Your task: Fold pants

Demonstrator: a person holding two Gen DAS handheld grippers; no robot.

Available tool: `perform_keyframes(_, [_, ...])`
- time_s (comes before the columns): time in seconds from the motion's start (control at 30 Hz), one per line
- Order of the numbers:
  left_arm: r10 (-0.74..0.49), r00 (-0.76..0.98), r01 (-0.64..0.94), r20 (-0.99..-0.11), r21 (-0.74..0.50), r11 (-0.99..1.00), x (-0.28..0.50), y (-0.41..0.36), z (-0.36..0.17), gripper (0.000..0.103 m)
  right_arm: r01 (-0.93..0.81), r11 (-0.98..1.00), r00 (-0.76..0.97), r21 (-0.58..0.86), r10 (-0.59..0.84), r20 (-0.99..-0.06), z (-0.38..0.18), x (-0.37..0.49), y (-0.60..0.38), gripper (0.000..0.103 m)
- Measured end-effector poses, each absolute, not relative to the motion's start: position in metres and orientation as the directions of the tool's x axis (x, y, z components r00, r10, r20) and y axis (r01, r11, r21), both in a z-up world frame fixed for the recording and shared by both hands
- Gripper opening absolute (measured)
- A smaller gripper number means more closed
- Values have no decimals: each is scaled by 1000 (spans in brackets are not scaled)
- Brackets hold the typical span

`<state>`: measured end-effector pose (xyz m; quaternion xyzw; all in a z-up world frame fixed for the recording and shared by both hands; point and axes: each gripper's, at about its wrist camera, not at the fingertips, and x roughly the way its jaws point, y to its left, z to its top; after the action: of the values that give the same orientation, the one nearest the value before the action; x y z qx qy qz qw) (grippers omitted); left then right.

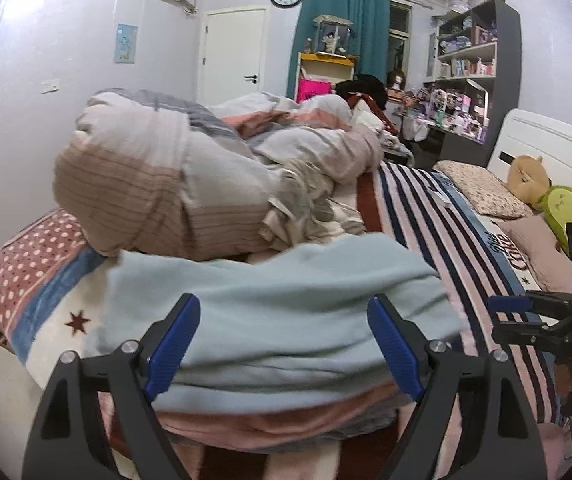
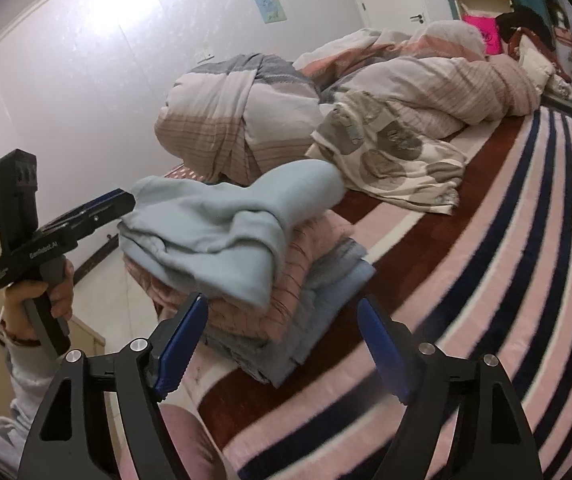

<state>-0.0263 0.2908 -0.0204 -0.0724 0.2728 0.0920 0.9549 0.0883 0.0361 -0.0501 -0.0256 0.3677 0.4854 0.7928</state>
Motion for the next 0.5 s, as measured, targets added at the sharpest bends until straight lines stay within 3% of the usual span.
perform_keyframes(0.4, [23, 845, -111, -534, -134, 985, -3, 199, -32, 85, -698, 648, 382, 304, 696, -608, -59, 86, -72, 86])
perform_keyframes(0.5, [4, 856, -77, -518, -121, 990, 8, 167, -34, 86, -664, 692, 436, 285, 667, -604, -62, 84, -102, 93])
